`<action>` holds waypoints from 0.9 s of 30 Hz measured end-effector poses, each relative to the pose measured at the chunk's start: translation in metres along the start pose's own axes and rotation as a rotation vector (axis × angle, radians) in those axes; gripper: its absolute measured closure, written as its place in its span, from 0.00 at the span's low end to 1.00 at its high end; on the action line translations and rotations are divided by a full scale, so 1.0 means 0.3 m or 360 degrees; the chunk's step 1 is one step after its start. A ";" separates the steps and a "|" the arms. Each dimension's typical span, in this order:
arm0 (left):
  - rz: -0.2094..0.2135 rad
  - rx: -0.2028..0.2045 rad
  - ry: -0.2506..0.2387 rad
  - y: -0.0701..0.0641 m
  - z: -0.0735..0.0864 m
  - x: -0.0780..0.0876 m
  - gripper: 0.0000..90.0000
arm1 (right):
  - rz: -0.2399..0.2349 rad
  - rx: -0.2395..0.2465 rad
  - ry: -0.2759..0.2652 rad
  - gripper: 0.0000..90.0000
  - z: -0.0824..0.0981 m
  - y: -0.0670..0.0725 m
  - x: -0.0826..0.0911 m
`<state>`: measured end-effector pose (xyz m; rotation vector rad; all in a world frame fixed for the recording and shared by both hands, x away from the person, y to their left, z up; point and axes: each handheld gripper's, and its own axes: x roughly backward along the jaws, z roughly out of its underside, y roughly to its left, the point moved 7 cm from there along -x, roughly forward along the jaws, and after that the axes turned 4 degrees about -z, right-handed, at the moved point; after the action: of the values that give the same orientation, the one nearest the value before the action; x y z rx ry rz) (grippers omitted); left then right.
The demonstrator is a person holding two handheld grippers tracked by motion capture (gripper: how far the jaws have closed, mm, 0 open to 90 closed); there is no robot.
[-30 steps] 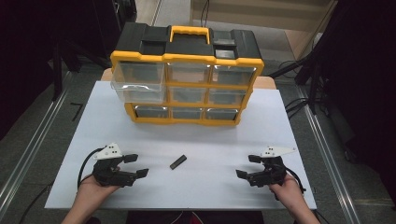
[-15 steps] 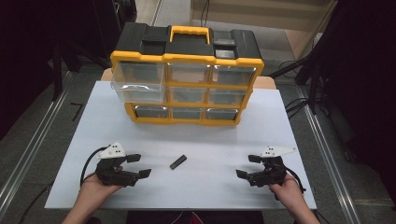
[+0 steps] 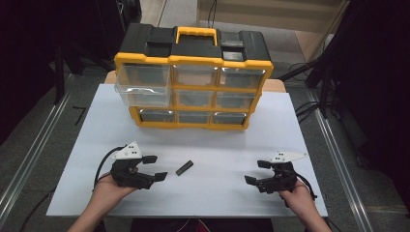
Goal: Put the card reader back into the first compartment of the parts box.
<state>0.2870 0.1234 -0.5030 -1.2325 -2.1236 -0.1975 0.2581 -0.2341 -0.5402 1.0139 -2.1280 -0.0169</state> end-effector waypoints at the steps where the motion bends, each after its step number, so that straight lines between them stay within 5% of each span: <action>1: 0.0007 0.0001 0.0003 0.000 -0.004 -0.005 0.30 | 0.0001 -0.0002 0.0001 0.14 0.000 0.000 0.000; 27: -0.0030 -0.0013 0.0044 0.010 -0.085 -0.100 0.30 | 0.0005 0.0000 0.0000 0.14 0.000 0.000 0.001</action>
<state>0.3115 0.0923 -0.5025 -1.2077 -2.1136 -0.2302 0.2580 -0.2343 -0.5402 1.0105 -2.1295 -0.0151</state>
